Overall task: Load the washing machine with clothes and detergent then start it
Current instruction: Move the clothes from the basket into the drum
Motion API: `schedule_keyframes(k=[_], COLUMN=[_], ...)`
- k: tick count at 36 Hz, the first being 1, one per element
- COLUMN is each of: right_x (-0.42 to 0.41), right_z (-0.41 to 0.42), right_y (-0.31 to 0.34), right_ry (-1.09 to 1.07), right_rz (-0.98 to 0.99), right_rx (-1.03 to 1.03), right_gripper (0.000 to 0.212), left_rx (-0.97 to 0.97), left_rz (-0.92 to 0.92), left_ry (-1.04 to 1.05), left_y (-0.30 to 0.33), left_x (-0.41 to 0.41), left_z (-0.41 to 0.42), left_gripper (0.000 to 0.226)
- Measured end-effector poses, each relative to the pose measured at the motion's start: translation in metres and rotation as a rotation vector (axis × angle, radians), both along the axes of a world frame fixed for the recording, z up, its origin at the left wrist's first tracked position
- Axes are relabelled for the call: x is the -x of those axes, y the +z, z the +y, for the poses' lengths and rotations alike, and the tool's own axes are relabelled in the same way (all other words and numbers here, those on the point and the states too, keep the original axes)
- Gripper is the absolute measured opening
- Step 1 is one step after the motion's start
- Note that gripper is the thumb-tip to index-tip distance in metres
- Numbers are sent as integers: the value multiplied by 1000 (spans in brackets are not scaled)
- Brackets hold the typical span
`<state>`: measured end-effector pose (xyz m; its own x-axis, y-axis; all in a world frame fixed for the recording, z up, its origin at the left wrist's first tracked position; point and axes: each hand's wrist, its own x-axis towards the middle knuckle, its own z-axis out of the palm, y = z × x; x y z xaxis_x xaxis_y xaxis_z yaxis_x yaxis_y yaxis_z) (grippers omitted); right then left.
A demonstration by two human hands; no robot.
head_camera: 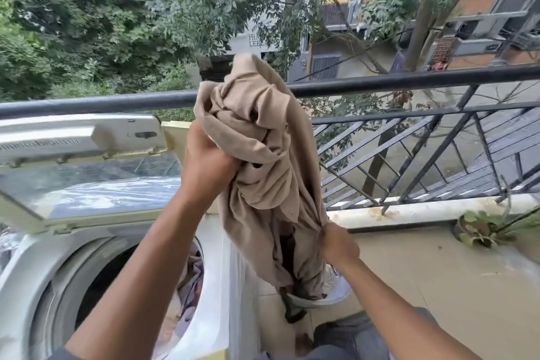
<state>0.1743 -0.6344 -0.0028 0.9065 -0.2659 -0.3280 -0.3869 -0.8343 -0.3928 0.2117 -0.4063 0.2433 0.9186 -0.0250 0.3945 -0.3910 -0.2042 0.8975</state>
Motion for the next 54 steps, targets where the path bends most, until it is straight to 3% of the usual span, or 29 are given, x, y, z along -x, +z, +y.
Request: schedule_keyframes(k=[3, 7, 12, 17, 20, 22, 26, 29, 34, 36, 38, 42, 45, 48, 49, 54], right_x=[-3, -5, -8, -13, -21, -28, -31, -32, -35, -35, -33, -8, 11, 17, 18, 9], right_z=[-16, -36, -40, -29, -20, -14, 6, 28, 37, 32, 26, 18, 18, 22, 25, 33], right_y=[15, 33, 74, 133, 171, 188, 216, 223, 219, 213, 204, 161, 113, 79, 72, 36], right_ry=[-59, -167, -212, -136, -14, 48, 134, 220, 334, 345, 335, 117, 14, 65, 82, -29], right_rz=[-5, -88, -306, -604, -732, -802, -890, -857, -777, -722, -695, -668, -441, -124, -48, 66], right_rx=[30, 33, -63, -271, -426, -502, -670, -736, -802, -896, -955, -715, -549, -350, -282, -240], right_gripper=[24, 23, 38, 40, 37, 36, 24, 22, 20, 25, 29, 30, 24, 69, 75, 57], left_rx=[-67, -160, -387, -480, -412, -363, -459, -468, -294, -280, -297, -235, -153, -118, -125, -128], left_rz=[47, 133, 246, 297, 336, 334, 316, 340, 257, 258, 248, 214, 192, 176, 165, 143], left_ry=[64, 96, 170, 171, 121, 37, -111, -114, 245, 313, 359, 413, 460, 499, 511, 540], left_y=[-12, -28, -55, -70, -70, -75, -88, -85, -67, -66, -67, -58, -45, -33, -30, -20], left_x=[0, 0, -3, -3, -1, -6, -11, -6, 4, 4, 0, -2, -4, -6, -6, -7], left_z=[6, 9, 12, 6, 4, 7, 2, -18, -46, -48, -46, -46, -46, -47, -49, -47], left_gripper=[70, 46, 46, 61, 76, 70, 51, 48, 54, 46, 54, 75, 70, 69, 70, 74])
